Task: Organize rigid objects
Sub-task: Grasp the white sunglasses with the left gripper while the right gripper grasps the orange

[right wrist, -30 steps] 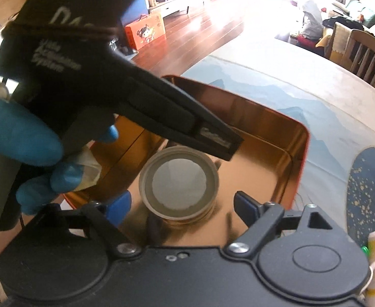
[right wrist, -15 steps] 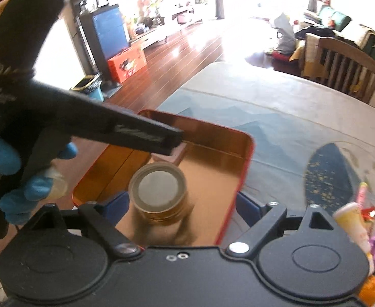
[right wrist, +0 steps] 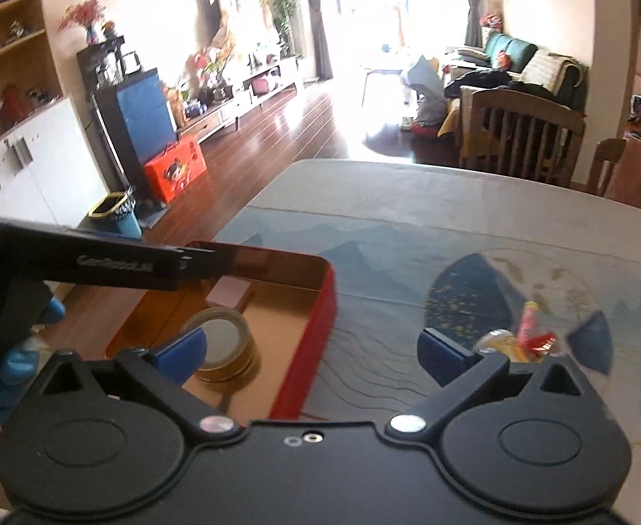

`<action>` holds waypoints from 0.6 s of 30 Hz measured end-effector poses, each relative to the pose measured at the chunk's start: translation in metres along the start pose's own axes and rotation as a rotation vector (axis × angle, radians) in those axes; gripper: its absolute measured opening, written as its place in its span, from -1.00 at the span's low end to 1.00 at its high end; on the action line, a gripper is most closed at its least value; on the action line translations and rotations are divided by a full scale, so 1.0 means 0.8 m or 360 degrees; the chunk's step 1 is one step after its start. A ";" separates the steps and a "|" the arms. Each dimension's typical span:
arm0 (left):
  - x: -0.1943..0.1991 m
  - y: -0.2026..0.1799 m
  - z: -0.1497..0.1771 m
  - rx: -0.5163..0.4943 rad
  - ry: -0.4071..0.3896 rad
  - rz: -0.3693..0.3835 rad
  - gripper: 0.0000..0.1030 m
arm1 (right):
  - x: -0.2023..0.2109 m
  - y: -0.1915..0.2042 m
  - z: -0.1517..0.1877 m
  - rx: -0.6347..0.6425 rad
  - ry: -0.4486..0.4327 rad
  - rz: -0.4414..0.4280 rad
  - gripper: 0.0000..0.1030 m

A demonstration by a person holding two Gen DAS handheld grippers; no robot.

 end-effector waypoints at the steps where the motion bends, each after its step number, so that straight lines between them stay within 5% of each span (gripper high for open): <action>1: 0.004 -0.005 0.000 0.0005 -0.0005 -0.0002 0.59 | 0.004 -0.007 0.000 -0.0008 -0.0010 0.0006 0.99; 18: 0.038 -0.120 0.017 0.0023 -0.0085 -0.0054 0.68 | 0.076 -0.118 0.013 0.0000 -0.0090 0.0027 0.99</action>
Point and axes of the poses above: each gripper's, at about its wrist camera, not at the fingertips, and x roughly against the way its jaws point, y to its left, z to its underside, the point moved 9 cm from there along -x, roughly the way its jaws point, and after that the axes turned 9 degrees about -x, right-handed, at the moved point
